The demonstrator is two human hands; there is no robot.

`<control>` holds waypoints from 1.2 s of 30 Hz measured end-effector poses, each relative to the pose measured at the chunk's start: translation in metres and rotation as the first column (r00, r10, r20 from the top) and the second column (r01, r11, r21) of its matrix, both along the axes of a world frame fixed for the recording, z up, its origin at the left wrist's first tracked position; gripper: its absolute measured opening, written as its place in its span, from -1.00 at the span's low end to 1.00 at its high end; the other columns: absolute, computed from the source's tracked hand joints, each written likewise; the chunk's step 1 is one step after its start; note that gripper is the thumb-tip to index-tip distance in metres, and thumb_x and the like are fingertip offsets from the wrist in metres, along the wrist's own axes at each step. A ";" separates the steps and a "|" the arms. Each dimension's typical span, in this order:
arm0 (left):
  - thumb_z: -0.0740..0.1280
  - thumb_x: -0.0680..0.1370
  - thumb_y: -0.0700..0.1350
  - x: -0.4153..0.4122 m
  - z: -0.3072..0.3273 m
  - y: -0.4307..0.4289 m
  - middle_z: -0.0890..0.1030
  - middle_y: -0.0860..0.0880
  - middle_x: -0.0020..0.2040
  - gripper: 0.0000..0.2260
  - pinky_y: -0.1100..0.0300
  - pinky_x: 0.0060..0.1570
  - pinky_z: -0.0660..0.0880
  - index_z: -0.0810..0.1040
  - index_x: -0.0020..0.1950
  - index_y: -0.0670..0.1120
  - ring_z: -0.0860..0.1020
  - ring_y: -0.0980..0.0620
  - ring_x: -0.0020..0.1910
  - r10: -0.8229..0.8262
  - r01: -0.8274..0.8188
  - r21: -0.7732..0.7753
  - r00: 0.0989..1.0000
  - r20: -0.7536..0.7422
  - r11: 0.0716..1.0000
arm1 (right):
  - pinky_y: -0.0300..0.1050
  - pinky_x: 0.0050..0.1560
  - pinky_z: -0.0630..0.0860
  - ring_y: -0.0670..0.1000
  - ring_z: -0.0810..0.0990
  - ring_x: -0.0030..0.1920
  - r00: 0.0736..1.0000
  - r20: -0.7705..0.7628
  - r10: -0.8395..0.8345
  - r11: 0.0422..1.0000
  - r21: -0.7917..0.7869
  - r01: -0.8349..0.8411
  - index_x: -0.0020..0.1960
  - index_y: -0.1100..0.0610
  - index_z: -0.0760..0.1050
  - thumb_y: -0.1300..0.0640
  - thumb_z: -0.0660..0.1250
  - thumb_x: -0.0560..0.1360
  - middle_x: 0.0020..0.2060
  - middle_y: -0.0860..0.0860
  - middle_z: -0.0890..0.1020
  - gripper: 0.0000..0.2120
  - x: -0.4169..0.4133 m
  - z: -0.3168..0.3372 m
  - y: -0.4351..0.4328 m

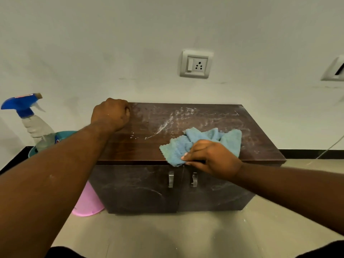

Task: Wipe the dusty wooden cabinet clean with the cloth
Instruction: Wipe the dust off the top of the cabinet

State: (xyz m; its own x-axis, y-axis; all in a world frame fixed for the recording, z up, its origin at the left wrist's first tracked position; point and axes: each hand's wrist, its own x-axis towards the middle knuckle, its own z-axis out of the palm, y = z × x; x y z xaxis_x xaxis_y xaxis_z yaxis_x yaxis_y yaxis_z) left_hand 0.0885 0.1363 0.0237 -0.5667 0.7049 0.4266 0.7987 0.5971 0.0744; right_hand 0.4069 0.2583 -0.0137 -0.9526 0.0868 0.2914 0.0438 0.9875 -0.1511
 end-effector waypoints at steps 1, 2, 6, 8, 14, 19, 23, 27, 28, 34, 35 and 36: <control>0.20 0.61 -0.03 -0.001 0.001 -0.001 0.66 -0.16 0.04 -0.74 0.07 -0.13 0.42 0.66 0.16 0.03 0.61 -0.23 0.00 0.015 -0.016 0.004 1.000 0.019 1.000 | -0.06 0.03 0.57 0.01 0.61 0.04 0.999 0.020 0.036 0.999 0.028 -0.036 0.17 0.06 0.67 0.00 0.37 0.56 -0.01 -0.01 0.71 -0.75 -0.022 0.000 -0.013; 0.20 0.61 -0.03 -0.003 0.001 -0.002 0.66 -0.16 0.06 -0.73 0.06 -0.10 0.44 0.66 0.17 0.03 0.61 -0.23 0.02 0.030 -0.030 0.008 0.999 0.036 1.000 | -0.05 0.03 0.56 0.03 0.59 0.06 0.998 0.040 0.055 0.997 0.044 -0.057 0.20 0.05 0.66 -0.02 0.32 0.58 0.00 0.00 0.71 -0.73 -0.046 -0.001 -0.028; 0.22 0.62 -0.04 -0.006 -0.003 -0.006 0.67 -0.13 0.11 -0.74 0.06 -0.06 0.48 0.66 0.19 -0.01 0.62 -0.19 0.03 0.053 -0.054 0.018 0.995 0.082 0.998 | 0.01 0.07 0.57 0.07 0.59 0.06 0.995 0.063 -0.075 0.997 0.006 0.074 0.26 -0.03 0.60 -0.04 0.20 0.63 0.06 0.06 0.65 -0.70 -0.135 -0.005 -0.076; 0.24 0.61 -0.06 -0.008 -0.004 -0.007 0.67 -0.11 0.13 -0.75 0.07 -0.04 0.49 0.65 0.19 0.00 0.62 -0.16 0.04 0.070 -0.073 0.020 0.991 0.114 0.997 | 0.02 0.17 0.56 0.10 0.60 0.11 0.973 0.129 -0.190 0.982 0.005 0.191 0.30 0.00 0.57 0.00 0.20 0.64 0.15 0.09 0.63 -0.70 -0.178 -0.001 -0.078; 0.27 0.61 -0.08 -0.014 -0.004 -0.015 0.67 -0.09 0.13 -0.79 0.11 -0.12 0.46 0.64 0.17 0.00 0.62 -0.12 0.02 0.124 -0.132 0.045 0.981 0.146 0.990 | -0.04 0.11 0.49 0.15 0.55 0.17 0.927 0.232 -0.295 0.943 -0.084 0.321 0.27 0.20 0.52 0.01 0.21 0.63 0.21 0.17 0.57 -0.66 -0.240 0.019 -0.048; 0.29 0.61 -0.08 -0.014 -0.001 -0.018 0.66 -0.10 0.13 -0.79 0.10 -0.06 0.48 0.63 0.19 -0.02 0.61 -0.12 0.03 0.150 -0.156 0.019 0.973 0.174 0.988 | -0.02 0.36 0.40 0.14 0.47 0.33 0.955 0.255 -0.154 0.983 -0.053 0.173 0.41 -0.07 0.48 -0.03 0.13 0.65 0.41 0.08 0.48 -0.64 -0.206 0.009 -0.039; 0.30 0.61 -0.08 -0.008 0.002 -0.019 0.65 -0.08 0.14 -0.79 0.10 -0.02 0.49 0.62 0.21 -0.02 0.61 -0.10 0.05 0.126 -0.133 0.024 0.974 0.191 0.991 | -0.07 0.44 0.33 -0.04 0.46 0.39 0.975 0.213 -0.053 0.988 -0.131 0.083 0.39 -0.13 0.48 -0.05 0.20 0.63 0.37 -0.13 0.50 -0.66 -0.152 0.004 -0.034; 0.26 0.64 -0.09 -0.006 0.006 -0.025 0.64 -0.10 0.19 -0.77 0.00 0.14 0.55 0.61 0.25 -0.03 0.61 -0.13 0.11 0.108 -0.110 0.003 0.977 0.186 0.994 | -0.13 0.42 0.39 -0.17 0.44 0.38 0.975 0.220 -0.014 0.984 -0.171 0.053 0.36 -0.12 0.50 -0.04 0.25 0.60 0.33 -0.19 0.52 -0.66 -0.093 0.004 -0.024; 0.25 0.64 -0.09 -0.006 0.007 -0.028 0.65 -0.10 0.19 -0.77 -0.01 0.14 0.55 0.61 0.25 -0.04 0.61 -0.14 0.11 0.102 -0.104 0.003 0.979 0.177 0.995 | -0.17 0.43 0.37 -0.23 0.40 0.40 0.976 0.220 -0.014 0.979 -0.194 0.057 0.36 -0.11 0.51 -0.02 0.27 0.60 0.33 -0.18 0.52 -0.66 -0.080 0.004 -0.021; 0.24 0.63 -0.11 -0.014 0.011 -0.040 0.65 -0.12 0.17 -0.76 0.00 0.08 0.53 0.63 0.22 -0.03 0.60 -0.17 0.11 0.106 -0.109 0.011 0.979 0.176 0.994 | -0.13 0.44 0.37 -0.22 0.34 0.44 0.978 0.201 -0.061 0.975 -0.199 0.102 0.37 -0.04 0.52 0.02 0.24 0.61 0.34 -0.13 0.53 -0.66 -0.073 0.002 -0.027; 0.25 0.63 -0.11 -0.016 0.011 -0.041 0.65 -0.12 0.18 -0.76 -0.01 0.08 0.53 0.63 0.22 -0.03 0.60 -0.17 0.11 0.109 -0.113 0.011 0.977 0.182 0.994 | -0.10 0.43 0.38 -0.19 0.35 0.44 0.976 0.206 -0.066 0.977 -0.184 0.105 0.38 -0.05 0.50 0.01 0.23 0.62 0.35 -0.13 0.52 -0.66 -0.084 0.003 -0.032; 0.25 0.63 -0.11 -0.017 0.011 -0.042 0.65 -0.12 0.18 -0.76 -0.01 0.09 0.53 0.63 0.23 -0.04 0.60 -0.17 0.11 0.108 -0.112 0.011 0.976 0.189 0.994 | -0.07 0.43 0.38 -0.15 0.36 0.44 0.973 0.220 -0.073 0.980 -0.163 0.110 0.39 -0.05 0.49 0.00 0.22 0.62 0.36 -0.12 0.52 -0.65 -0.098 0.005 -0.036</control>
State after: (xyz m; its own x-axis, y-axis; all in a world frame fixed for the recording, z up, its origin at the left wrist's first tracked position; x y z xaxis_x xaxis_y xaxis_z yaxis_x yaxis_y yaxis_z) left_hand 0.0718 0.0946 0.0342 -0.7114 0.6260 0.3194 0.6991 0.6769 0.2305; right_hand 0.3089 0.2222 -0.0090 -0.9765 0.2079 0.0562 0.1824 0.9373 -0.2969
